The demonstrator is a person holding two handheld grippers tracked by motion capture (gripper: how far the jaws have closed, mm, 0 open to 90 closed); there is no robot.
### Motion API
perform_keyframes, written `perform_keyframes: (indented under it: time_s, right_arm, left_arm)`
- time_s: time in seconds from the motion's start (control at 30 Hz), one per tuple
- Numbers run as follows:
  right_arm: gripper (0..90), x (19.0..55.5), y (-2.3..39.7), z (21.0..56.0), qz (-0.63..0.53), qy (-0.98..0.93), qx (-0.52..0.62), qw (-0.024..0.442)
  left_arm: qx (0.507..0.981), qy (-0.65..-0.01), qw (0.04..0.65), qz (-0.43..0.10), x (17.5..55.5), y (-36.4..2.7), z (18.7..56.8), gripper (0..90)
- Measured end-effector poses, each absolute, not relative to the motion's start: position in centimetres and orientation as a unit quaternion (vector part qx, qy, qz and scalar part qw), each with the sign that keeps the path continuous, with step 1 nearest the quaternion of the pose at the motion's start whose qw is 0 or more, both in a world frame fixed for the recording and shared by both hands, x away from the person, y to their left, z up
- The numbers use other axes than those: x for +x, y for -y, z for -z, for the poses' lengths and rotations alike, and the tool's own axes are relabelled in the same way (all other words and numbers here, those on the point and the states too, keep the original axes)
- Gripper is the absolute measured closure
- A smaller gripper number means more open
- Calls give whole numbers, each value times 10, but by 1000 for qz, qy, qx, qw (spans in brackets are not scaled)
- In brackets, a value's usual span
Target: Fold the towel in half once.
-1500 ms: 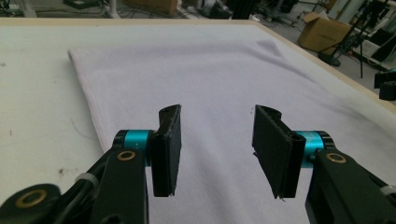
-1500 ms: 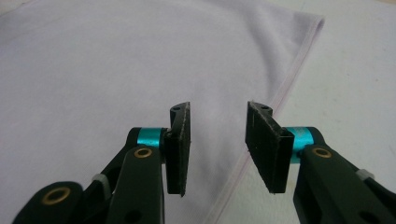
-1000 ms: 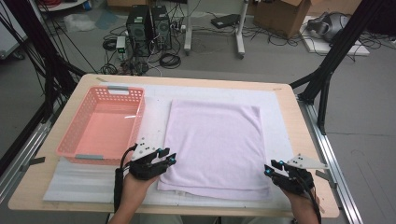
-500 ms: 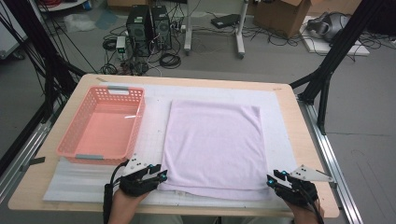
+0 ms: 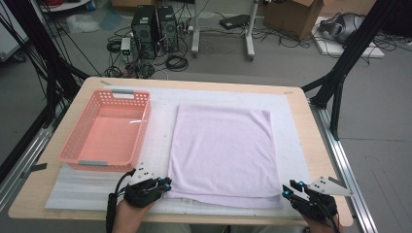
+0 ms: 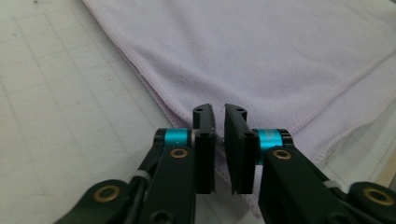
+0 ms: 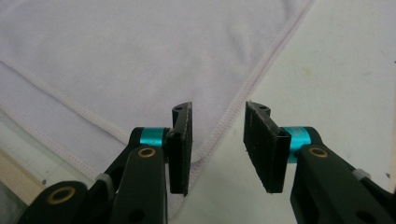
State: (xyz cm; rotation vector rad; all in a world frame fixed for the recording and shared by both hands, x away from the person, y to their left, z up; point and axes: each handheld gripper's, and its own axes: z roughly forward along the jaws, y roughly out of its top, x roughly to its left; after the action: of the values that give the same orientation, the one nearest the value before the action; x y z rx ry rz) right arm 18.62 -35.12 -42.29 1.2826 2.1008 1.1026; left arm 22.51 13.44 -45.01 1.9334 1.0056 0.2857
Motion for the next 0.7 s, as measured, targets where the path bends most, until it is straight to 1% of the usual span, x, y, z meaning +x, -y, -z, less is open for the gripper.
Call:
perform_keyframes:
  time_s: [0.1, 0.3, 0.43, 0.53, 0.6, 0.63, 0.7]
  right_arm:
    - [631, 187, 352, 427, -398, -764, 464, 207]
    - [649, 191, 337, 434, -385, -786, 448, 181]
    - [691, 192, 331, 437, -361, -802, 439, 185]
    - [701, 194, 332, 441, -353, -803, 449, 172]
    - [740, 194, 333, 442, -355, -801, 452, 168]
    - [835, 194, 333, 441, -352, -802, 454, 165]
    - [862, 194, 331, 440, -345, -808, 447, 166]
  left_arm:
    - [785, -404, 455, -116, 225, -133, 450, 870]
    - [773, -403, 477, -115, 222, -137, 445, 873]
    - [764, -405, 490, -110, 221, -141, 443, 873]
    - [761, -406, 495, -105, 220, -143, 443, 874]
    - [759, -407, 498, -105, 220, -143, 442, 876]
    - [758, -406, 499, -103, 219, -143, 442, 877]
    - [755, -407, 504, -100, 219, -145, 442, 877]
